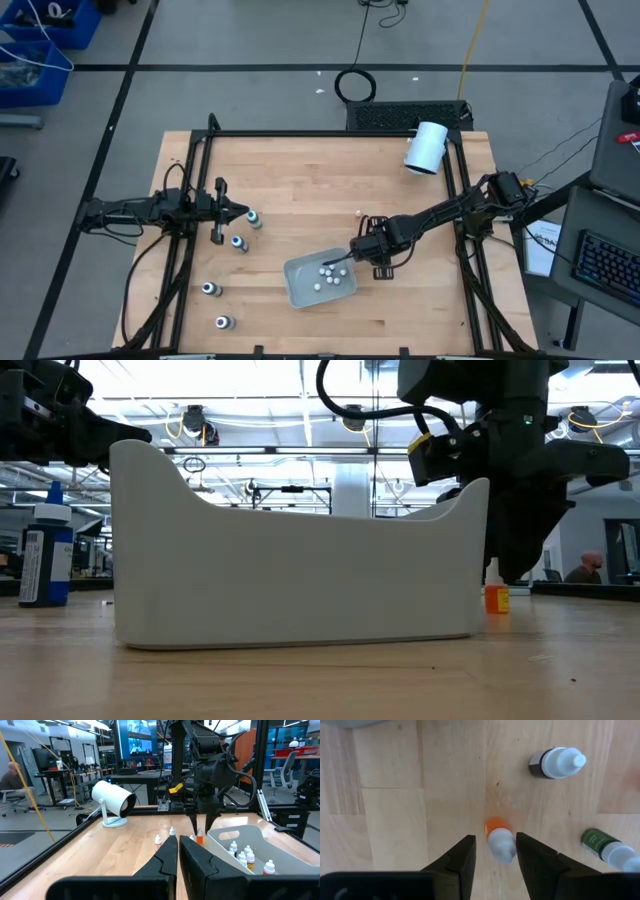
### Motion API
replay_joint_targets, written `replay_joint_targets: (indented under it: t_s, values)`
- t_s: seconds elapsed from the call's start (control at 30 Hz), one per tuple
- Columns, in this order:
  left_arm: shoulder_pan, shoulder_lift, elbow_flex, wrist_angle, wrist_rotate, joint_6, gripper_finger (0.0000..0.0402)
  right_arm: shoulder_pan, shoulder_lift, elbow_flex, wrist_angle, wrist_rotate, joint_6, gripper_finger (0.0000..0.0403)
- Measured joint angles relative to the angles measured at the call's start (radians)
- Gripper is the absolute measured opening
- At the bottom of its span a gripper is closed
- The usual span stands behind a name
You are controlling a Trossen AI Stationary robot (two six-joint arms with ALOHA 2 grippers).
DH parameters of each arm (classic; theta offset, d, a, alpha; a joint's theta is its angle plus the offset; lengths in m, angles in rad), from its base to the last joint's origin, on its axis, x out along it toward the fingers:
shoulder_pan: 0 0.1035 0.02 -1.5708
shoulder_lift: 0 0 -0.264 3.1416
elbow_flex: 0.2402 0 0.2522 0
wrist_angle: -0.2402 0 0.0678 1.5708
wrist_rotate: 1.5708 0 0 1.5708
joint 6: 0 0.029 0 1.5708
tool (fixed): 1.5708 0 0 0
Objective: Pick & Place food coloring
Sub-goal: Put the small orange food coloring bottle in the gray bin
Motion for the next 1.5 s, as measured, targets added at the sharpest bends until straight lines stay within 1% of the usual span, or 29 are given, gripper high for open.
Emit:
replay_joint_targets:
  t_s: [0.1, 0.3, 0.43, 0.53, 0.63, 0.77, 0.87, 1.0, 1.17, 1.33, 1.43, 1.5]
  values:
    - [0.000, 0.000, 0.000, 0.000, 0.000, 0.000, 0.0026, 0.000, 0.000, 0.000, 0.000, 0.002, -0.001, 0.0106]
    - [0.000, 0.000, 0.000, 0.000, 0.000, 0.000, 0.0026, 0.000, -0.001, 0.000, 0.000, 0.004, -0.009, 0.0041]
    - [0.000, 0.000, 0.000, 0.000, 0.000, 0.000, 0.0026, 0.000, -0.001, 0.001, 0.002, 0.002, -0.025, 0.0040]
    - [0.000, 0.000, 0.000, 0.000, 0.000, 0.000, 0.0026, 0.006, -0.015, 0.027, -0.030, 0.001, -0.027, 0.0040]
    - [0.000, 0.000, 0.000, 0.000, 0.000, 0.000, 0.0026, 0.016, -0.044, 0.087, -0.072, 0.006, -0.027, 0.0040]
    - [0.000, 0.000, 0.000, 0.000, 0.000, 0.000, 0.0026, 0.045, -0.073, 0.195, -0.120, 0.077, -0.054, 0.0040]
    - [0.000, 0.000, 0.000, 0.000, 0.000, 0.000, 0.0026, 0.062, -0.069, 0.278, -0.127, 0.106, -0.094, 0.0040]
    - [0.000, 0.000, 0.000, 0.000, 0.000, 0.000, 0.0026, 0.075, -0.022, 0.363, -0.119, 0.105, -0.163, 0.0040]
    - [0.000, 0.000, 0.000, 0.000, 0.000, 0.000, 0.0026, 0.069, 0.083, 0.463, -0.148, 0.095, -0.254, 0.0040]
    - [0.000, 0.000, 0.000, 0.000, 0.000, 0.000, 0.0026, 0.042, 0.185, 0.581, -0.186, 0.063, -0.335, 0.0040]
    - [0.000, 0.000, 0.000, 0.000, 0.000, 0.000, 0.0026, 0.017, 0.236, 0.617, -0.200, 0.026, -0.367, 0.0040]
    - [0.000, 0.000, 0.000, 0.000, 0.000, 0.000, 0.0026, 0.002, 0.259, 0.621, -0.206, 0.021, -0.377, 0.0040]
